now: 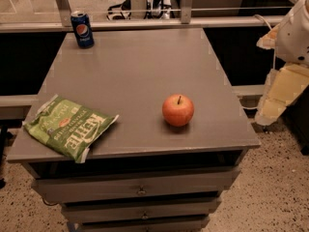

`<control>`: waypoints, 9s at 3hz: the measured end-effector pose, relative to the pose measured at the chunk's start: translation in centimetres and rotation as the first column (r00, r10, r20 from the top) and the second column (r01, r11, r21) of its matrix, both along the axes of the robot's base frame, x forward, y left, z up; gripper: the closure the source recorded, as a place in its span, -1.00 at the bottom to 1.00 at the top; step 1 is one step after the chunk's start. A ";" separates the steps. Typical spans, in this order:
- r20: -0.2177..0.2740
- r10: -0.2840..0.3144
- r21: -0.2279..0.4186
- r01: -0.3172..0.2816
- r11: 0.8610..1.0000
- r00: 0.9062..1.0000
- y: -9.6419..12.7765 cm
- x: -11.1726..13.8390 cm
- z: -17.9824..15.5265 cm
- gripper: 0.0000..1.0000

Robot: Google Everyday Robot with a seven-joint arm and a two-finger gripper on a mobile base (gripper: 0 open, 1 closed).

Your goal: Move pepsi can near green jalapeno chip bag

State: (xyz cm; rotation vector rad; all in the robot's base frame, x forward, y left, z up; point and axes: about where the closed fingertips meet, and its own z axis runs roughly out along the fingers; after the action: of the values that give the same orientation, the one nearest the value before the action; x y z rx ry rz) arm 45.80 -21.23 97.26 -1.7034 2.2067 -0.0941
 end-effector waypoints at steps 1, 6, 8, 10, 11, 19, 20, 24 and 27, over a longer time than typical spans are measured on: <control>0.008 0.074 0.054 -0.074 0.996 0.997 3.9 4.1 -2.5 -1.00; 0.245 0.066 0.408 -0.165 0.898 0.967 15.7 23.8 -4.4 -1.00; 0.366 -0.121 0.617 -0.143 0.774 0.923 22.5 34.9 -0.5 -1.00; 0.431 -0.288 0.589 -0.024 0.808 0.855 28.4 37.7 -0.3 -1.00; 0.381 -0.331 0.618 0.028 0.786 0.863 28.9 37.8 -1.3 -1.00; 0.278 -0.277 0.785 -0.051 0.617 0.920 42.3 45.1 -7.2 -1.00; 0.268 -0.224 0.781 -0.075 0.620 0.937 44.0 45.5 -8.1 -1.00; 0.377 -0.165 0.681 -0.152 0.717 0.911 40.0 45.8 -6.7 -1.00; 0.394 -0.167 0.656 -0.149 0.740 0.904 39.6 46.2 -4.9 -1.00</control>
Offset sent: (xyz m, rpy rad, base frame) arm 0.1541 0.1769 -0.0546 0.2685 -0.0904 0.2526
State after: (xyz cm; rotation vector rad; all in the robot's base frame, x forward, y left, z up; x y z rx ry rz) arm 91.97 18.33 92.32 -1.1161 1.6190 0.2799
